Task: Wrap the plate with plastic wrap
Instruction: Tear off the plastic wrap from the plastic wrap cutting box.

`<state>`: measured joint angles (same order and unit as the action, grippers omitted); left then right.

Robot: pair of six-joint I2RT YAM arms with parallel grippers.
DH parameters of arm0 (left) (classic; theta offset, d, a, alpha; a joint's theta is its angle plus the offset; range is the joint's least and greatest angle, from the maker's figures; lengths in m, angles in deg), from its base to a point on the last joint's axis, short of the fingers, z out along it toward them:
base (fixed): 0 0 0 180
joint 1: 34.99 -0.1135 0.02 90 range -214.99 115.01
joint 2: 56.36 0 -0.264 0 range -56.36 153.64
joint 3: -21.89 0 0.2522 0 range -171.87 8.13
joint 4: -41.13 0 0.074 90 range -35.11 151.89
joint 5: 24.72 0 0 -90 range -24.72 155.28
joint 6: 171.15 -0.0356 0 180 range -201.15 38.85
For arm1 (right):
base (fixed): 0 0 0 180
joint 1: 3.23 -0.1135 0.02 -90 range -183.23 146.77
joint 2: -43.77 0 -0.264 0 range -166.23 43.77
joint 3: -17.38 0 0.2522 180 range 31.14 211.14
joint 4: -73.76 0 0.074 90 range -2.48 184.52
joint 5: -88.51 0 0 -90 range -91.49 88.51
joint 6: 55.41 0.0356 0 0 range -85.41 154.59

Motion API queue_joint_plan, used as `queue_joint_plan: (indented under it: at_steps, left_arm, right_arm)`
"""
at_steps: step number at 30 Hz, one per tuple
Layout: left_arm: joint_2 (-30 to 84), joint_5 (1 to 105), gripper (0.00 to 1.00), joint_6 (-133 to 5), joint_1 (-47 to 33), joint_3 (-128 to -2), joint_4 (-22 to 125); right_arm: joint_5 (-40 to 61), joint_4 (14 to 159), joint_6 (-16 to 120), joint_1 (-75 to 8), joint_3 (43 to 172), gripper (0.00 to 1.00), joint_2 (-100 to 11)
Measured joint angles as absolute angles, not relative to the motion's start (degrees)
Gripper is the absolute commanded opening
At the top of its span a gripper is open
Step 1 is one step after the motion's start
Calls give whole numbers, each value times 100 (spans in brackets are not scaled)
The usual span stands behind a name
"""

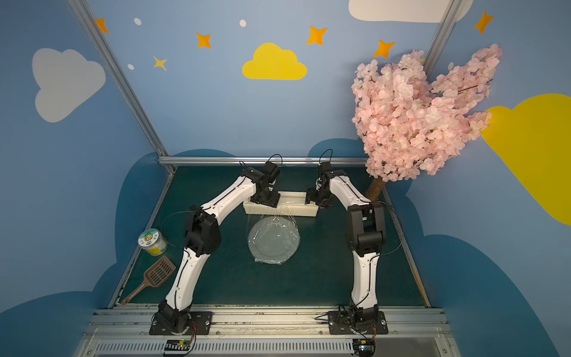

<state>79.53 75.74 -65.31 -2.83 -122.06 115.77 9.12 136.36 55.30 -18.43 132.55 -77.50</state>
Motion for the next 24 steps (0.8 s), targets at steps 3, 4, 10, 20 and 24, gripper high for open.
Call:
queue_joint_plan:
  at_steps: [3,4,10,20,24]
  left_arm:
    - [8017,7661,78,-6523,-272,-12333,11665]
    - [8050,7692,78,-6514,-270,-12401,11709]
    - [8163,7784,73,-6433,-257,-12641,11899]
    - [8163,8013,68,-6402,-208,-12630,12028]
    - [8095,8055,68,-6396,-211,-12490,11945]
  right_arm:
    - [912,13636,5525,-1843,13255,74,-7750]
    - [912,13636,5525,-1843,13255,74,-7750]
    - [925,13636,5523,-1843,13255,74,-7753]
    - [929,13640,5506,-1806,13259,74,-7781]
    - [929,13640,5501,-1762,13259,74,-7781]
